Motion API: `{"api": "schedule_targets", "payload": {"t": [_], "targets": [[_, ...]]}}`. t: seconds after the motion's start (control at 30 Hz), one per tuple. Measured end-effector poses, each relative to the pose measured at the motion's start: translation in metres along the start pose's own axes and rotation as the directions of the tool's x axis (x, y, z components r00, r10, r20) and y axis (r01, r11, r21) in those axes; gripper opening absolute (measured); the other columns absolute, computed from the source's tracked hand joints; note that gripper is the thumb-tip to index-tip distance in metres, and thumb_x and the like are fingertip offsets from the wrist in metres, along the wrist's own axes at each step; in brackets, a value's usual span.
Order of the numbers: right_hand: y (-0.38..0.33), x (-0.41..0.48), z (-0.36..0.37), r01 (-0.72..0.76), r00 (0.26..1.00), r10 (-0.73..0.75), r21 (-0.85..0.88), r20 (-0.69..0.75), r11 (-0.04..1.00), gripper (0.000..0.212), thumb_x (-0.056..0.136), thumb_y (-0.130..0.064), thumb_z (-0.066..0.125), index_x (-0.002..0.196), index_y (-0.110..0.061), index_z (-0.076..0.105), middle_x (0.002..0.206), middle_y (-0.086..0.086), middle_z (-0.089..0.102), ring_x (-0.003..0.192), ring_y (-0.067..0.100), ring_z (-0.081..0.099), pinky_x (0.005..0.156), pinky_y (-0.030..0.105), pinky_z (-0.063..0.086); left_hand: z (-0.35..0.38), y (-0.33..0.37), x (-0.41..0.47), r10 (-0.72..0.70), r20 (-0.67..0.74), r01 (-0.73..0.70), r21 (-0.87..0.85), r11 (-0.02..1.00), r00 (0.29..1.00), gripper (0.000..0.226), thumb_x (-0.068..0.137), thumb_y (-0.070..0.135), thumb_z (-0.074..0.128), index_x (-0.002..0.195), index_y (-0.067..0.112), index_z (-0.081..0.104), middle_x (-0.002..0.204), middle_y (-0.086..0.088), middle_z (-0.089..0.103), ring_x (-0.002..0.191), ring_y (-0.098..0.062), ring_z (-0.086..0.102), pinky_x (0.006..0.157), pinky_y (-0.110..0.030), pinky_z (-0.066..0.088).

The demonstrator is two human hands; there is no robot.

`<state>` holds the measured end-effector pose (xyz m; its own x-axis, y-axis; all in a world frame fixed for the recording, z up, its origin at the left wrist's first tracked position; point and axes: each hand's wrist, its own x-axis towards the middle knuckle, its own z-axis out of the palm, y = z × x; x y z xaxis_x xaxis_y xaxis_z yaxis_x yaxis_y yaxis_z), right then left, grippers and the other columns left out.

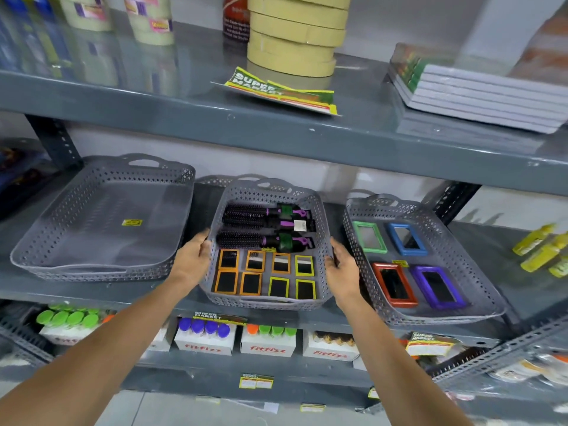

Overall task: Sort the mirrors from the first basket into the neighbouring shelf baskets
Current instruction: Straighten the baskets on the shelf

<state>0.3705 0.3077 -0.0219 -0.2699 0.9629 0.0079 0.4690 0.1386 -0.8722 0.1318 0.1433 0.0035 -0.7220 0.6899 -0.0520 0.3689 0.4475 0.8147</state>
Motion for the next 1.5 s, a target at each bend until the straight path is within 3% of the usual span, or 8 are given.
{"api": "schedule_targets", "payload": {"t": [0.1, 0.2, 0.37, 0.5, 0.77, 1.13, 1.4, 1.5], "targets": [[-0.007, -0.004, -0.004, -0.003, 1.000, 0.003, 0.014, -0.001, 1.000, 0.046, 0.093, -0.005, 0.049, 0.138, -0.017, 0.048, 0.139, 0.003, 0.055, 0.127, 0.021, 0.051, 0.101, 0.023, 0.035, 0.001, 0.003, 0.000, 0.010, 0.009, -0.011, 0.069, 0.998, 1.000, 0.040, 0.099, 0.017, 0.035, 0.139, 0.011, 0.039, 0.131, -0.021, 0.055, 0.113, -0.036, 0.055, 0.100, -0.040, 0.041], [-0.019, -0.008, -0.018, 0.054, 0.998, -0.054, 0.023, 0.012, 0.998, 0.038, 0.093, -0.009, 0.054, 0.131, -0.012, 0.055, 0.127, 0.006, 0.063, 0.117, 0.019, 0.058, 0.104, 0.030, 0.044, 0.001, 0.016, -0.006, 0.081, -0.037, -0.073, 0.195, 0.978, 0.996, 0.037, 0.097, 0.013, 0.040, 0.132, 0.002, 0.042, 0.117, -0.033, 0.058, 0.101, -0.045, 0.057, 0.085, -0.046, 0.046], [-0.035, 0.000, -0.090, 0.268, 0.958, -0.280, -0.164, -0.057, 0.949, 0.030, 0.090, -0.007, 0.056, 0.119, -0.009, 0.065, 0.103, 0.011, 0.073, 0.085, 0.015, 0.065, 0.074, 0.007, 0.040, 0.035, 0.079, -0.027, 0.376, -0.048, -0.351, 0.266, 0.898, 0.925, 0.045, 0.094, 0.012, 0.044, 0.135, -0.005, 0.036, 0.142, -0.029, 0.038, 0.132, -0.042, 0.034, 0.110, -0.051, 0.031], [-0.022, 0.017, -0.159, 0.190, 0.963, -0.239, -0.320, -0.124, 0.928, 0.027, 0.091, -0.010, 0.054, 0.116, -0.010, 0.065, 0.099, 0.015, 0.073, 0.093, 0.028, 0.067, 0.085, 0.030, 0.048, 0.098, 0.137, -0.061, 0.460, 0.065, -0.464, 0.077, 0.882, 0.885, 0.044, 0.095, 0.015, 0.043, 0.136, -0.002, 0.037, 0.141, -0.024, 0.042, 0.131, -0.035, 0.038, 0.111, -0.040, 0.028], [0.049, 0.045, -0.254, -0.050, 0.992, -0.046, -0.690, -0.119, 0.722, 0.035, 0.090, -0.006, 0.047, 0.121, -0.006, 0.062, 0.111, 0.025, 0.068, 0.101, 0.043, 0.063, 0.084, 0.041, 0.050, 0.214, 0.180, -0.103, 0.261, 0.344, -0.263, -0.042, 0.964, 0.902, 0.042, 0.097, 0.020, 0.041, 0.134, 0.000, 0.035, 0.141, -0.020, 0.040, 0.128, -0.033, 0.041, 0.104, -0.036, 0.034], [0.086, 0.051, -0.270, -0.058, 0.992, -0.026, -0.629, -0.123, 0.776, 0.040, 0.081, 0.016, 0.046, 0.113, 0.003, 0.065, 0.103, 0.025, 0.068, 0.095, 0.037, 0.065, 0.077, 0.033, 0.048, 0.236, 0.172, -0.100, 0.237, 0.316, -0.266, 0.052, 0.963, 0.919, 0.056, 0.095, 0.012, 0.044, 0.145, 0.004, 0.019, 0.149, -0.016, 0.033, 0.133, -0.030, 0.038, 0.109, -0.035, 0.032], [0.087, 0.049, -0.273, -0.053, 0.998, 0.016, -0.663, -0.062, 0.746, 0.053, 0.081, 0.024, 0.041, 0.123, -0.003, 0.061, 0.126, 0.020, 0.060, 0.111, 0.034, 0.060, 0.093, 0.032, 0.046, 0.224, 0.170, -0.080, 0.262, 0.353, -0.327, 0.139, 0.935, 0.898, 0.054, 0.096, 0.009, 0.040, 0.145, 0.003, 0.017, 0.152, -0.020, 0.027, 0.138, -0.032, 0.030, 0.111, -0.035, 0.027], [0.084, 0.045, -0.268, -0.013, 0.999, -0.024, -0.712, -0.041, 0.703, 0.034, 0.087, 0.011, 0.047, 0.115, -0.002, 0.061, 0.115, 0.022, 0.064, 0.106, 0.036, 0.060, 0.082, 0.035, 0.050, 0.224, 0.169, -0.081, 0.266, 0.356, -0.335, 0.147, 0.931, 0.896, 0.054, 0.097, 0.010, 0.039, 0.145, 0.003, 0.017, 0.152, -0.019, 0.026, 0.139, -0.032, 0.028, 0.112, -0.035, 0.026]]}}
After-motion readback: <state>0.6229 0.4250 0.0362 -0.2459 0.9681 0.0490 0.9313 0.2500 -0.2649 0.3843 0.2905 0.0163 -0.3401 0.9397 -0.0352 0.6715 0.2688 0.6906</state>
